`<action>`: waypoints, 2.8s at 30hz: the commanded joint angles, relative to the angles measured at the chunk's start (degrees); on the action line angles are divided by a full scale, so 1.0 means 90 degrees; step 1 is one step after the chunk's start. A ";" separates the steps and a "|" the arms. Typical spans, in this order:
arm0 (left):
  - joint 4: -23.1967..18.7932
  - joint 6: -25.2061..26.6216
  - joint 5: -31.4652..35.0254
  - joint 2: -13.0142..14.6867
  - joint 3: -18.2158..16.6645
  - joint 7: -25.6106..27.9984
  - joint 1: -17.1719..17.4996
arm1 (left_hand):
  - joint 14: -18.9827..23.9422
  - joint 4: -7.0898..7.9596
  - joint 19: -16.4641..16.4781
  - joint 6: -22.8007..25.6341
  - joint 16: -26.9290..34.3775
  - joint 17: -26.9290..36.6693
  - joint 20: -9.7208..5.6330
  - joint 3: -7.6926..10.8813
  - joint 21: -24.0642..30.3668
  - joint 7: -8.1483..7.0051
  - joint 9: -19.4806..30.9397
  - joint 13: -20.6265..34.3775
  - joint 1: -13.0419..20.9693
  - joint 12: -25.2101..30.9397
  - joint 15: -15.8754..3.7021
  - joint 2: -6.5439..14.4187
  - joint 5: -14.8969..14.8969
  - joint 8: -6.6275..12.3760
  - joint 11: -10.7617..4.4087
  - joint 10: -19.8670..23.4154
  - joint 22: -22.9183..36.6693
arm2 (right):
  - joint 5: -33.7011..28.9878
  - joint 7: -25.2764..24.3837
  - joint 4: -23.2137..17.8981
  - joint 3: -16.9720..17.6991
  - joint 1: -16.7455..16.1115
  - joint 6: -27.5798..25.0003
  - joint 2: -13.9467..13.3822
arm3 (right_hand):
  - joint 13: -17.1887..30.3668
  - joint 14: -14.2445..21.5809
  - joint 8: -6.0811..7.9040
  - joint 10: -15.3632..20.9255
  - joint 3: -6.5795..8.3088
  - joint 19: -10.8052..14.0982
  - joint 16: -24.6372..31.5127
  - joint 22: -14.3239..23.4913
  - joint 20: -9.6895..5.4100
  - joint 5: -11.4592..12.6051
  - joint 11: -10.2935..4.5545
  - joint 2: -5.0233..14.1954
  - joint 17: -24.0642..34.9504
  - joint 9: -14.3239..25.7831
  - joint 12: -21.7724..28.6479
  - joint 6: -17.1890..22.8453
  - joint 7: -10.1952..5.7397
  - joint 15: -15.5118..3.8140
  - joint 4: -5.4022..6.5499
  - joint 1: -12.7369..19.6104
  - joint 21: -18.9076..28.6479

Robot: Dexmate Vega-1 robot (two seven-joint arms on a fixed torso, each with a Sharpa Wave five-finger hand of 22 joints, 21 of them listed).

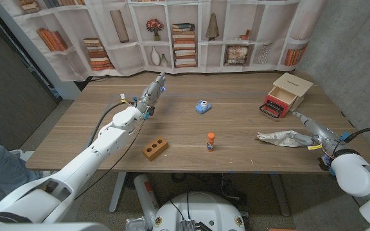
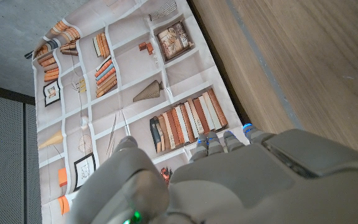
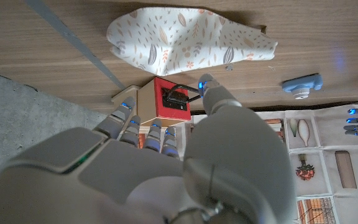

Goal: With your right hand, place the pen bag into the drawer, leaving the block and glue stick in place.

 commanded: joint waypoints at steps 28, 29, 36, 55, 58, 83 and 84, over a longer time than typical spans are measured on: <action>0.0066 0.0019 -0.0010 -0.0063 0.0029 0.0040 0.0022 | -0.0143 0.0013 -0.0630 -0.0042 0.0001 0.0022 -0.0014 -0.0052 0.0004 -0.0025 0.0029 0.0032 0.0038 0.0011 0.0046 0.0075 -0.0019 0.0010 -0.0024 -0.0065 0.0040 | 0.0257 0.0637 -0.0145 -0.0378 0.0332 -0.1422 -0.1010 | 0.0015 -0.0039 0.0066 -0.0057 0.0107 0.0151 0.0091 -0.0003 0.0358 -0.0030 -0.0004 -0.0054 0.0007 0.0018 0.0068 0.0086 -0.0076 -0.0007 0.0010 0.0253 0.0074; 0.0054 0.0025 -0.0009 -0.0060 0.0028 0.0052 0.0031 | -0.0145 0.0013 -0.0631 -0.0044 0.0001 0.0022 -0.0014 -0.0053 0.0005 -0.0028 0.0029 0.0032 0.0038 0.0011 0.0050 0.0076 -0.0019 0.0009 -0.0028 -0.0065 0.0040 | 0.0279 0.0629 -0.0135 -0.0396 0.0353 -0.1445 -0.1021 | 0.0015 -0.0023 0.0071 -0.0050 0.0110 0.0169 0.0095 -0.0003 0.0354 -0.0033 -0.0005 -0.0053 0.0006 0.0018 0.0071 0.0100 -0.0079 -0.0019 0.0009 0.0265 0.0080; -0.0063 0.0078 0.0009 -0.0016 0.0019 0.0124 0.0087 | -0.0143 0.0013 -0.0633 -0.0045 0.0003 0.0022 -0.0018 -0.0059 0.0006 -0.0020 0.0029 0.0032 0.0040 0.0011 0.0045 0.0081 -0.0020 0.0010 -0.0028 -0.0067 0.0041 | 0.0464 0.0586 0.0006 -0.0496 0.0508 -0.1480 -0.1136 | 0.0015 0.0140 0.0114 0.0061 0.0123 0.0293 0.0131 -0.0003 0.0366 -0.0064 -0.0023 -0.0065 0.0000 0.0019 0.0116 0.0236 -0.0065 -0.0072 0.0010 0.0355 0.0110; -0.0011 0.0118 -0.0010 -0.0039 0.0034 0.0156 0.0126 | -0.0149 0.0015 -0.0652 -0.0041 0.0005 0.0023 -0.0008 -0.0086 0.0010 -0.0021 0.0030 0.0032 0.0049 0.0014 0.0052 0.0101 -0.0026 0.0015 -0.0013 -0.0071 0.0042 | 0.1002 0.0476 0.0277 -0.0860 0.0857 -0.1900 -0.1661 | 0.0018 0.0624 0.0150 0.0434 0.0078 0.0609 0.0196 0.0006 0.0409 -0.0135 -0.0112 -0.0060 0.0003 0.0025 0.0230 0.0459 -0.0131 -0.0503 0.0072 0.0453 0.0170; 0.0013 0.0120 -0.0020 -0.0045 0.0034 0.0155 0.0135 | -0.0150 0.0015 -0.0653 -0.0041 0.0006 0.0023 -0.0007 -0.0092 0.0012 -0.0016 0.0030 0.0032 0.0052 0.0015 0.0052 0.0105 -0.0027 0.0015 -0.0012 -0.0071 0.0042 | 0.1100 0.0488 0.0289 -0.0927 0.0907 -0.2064 -0.1781 | 0.0019 0.0837 0.0171 0.0539 0.0085 0.0738 0.0240 0.0010 0.0441 -0.0145 -0.0120 -0.0031 0.0021 0.0026 0.0256 0.0566 -0.0141 -0.0653 0.0101 0.0457 0.0198; 0.0029 0.0203 -0.0027 -0.0013 0.0053 0.0129 0.0130 | -0.0150 0.0014 -0.0652 -0.0031 0.0009 0.0023 -0.0005 -0.0132 0.0024 -0.0020 0.0030 0.0032 0.0070 0.0020 0.0053 0.0129 -0.0033 0.0023 -0.0015 -0.0067 0.0042 | 0.1807 -0.0236 0.0287 -0.1384 0.1223 -0.2574 -0.2189 | 0.0034 0.2645 0.0554 0.2489 -0.0045 0.2135 0.0471 0.0100 0.0146 -0.0238 -0.0496 0.0192 0.0107 0.0038 0.0782 0.2569 -0.0494 -0.1279 0.0359 0.0085 0.0555; 0.0034 0.0206 -0.0029 -0.0014 0.0054 0.0125 0.0125 | -0.0148 0.0014 -0.0655 -0.0030 0.0010 0.0023 0.0002 -0.0132 0.0023 -0.0019 0.0030 0.0032 0.0071 0.0020 0.0055 0.0130 -0.0033 0.0023 -0.0016 -0.0067 0.0042 | 0.1837 -0.0263 0.0284 -0.1408 0.1242 -0.2603 -0.2197 | 0.0035 0.2877 0.0604 0.2663 -0.0062 0.2257 0.0507 0.0102 0.0111 -0.0239 -0.0569 0.0215 0.0106 0.0042 0.0824 0.2803 -0.0550 -0.1337 0.0363 0.0058 0.0588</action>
